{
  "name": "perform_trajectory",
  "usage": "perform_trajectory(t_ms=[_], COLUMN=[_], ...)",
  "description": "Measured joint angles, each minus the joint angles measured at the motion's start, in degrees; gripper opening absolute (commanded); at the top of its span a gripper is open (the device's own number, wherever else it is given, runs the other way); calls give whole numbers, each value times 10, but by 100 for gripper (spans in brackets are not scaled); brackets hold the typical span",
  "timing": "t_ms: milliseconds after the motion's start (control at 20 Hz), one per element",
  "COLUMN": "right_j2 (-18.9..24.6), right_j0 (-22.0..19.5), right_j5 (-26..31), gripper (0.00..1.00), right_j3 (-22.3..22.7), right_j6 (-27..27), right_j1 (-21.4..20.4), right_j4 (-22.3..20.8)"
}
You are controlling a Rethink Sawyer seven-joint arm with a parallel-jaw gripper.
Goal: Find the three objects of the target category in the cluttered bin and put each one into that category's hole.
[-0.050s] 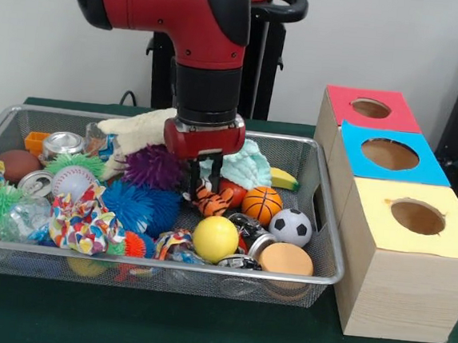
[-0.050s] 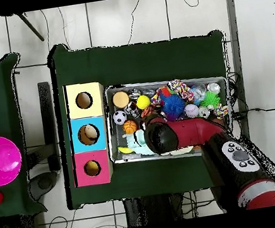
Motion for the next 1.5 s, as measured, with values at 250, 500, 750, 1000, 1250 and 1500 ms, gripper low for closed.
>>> perform_trajectory(t_ms=[250, 500, 750, 1000, 1250, 1500], right_j2=[0, 0, -3, -14, -30, -45], right_j0=[12, 26, 42, 68, 101, 131], right_j5=[34, 68, 89, 116, 148, 166], gripper=[0, 0, 0, 0, 0, 0], right_j3=[0, 1, 1, 2, 2, 4], right_j6=[0, 0, 0, 0, 0, 0], right_j1=[-24, -54, -80, -107, -138, -166], right_j4=[21, 43, 61, 77, 98, 117])
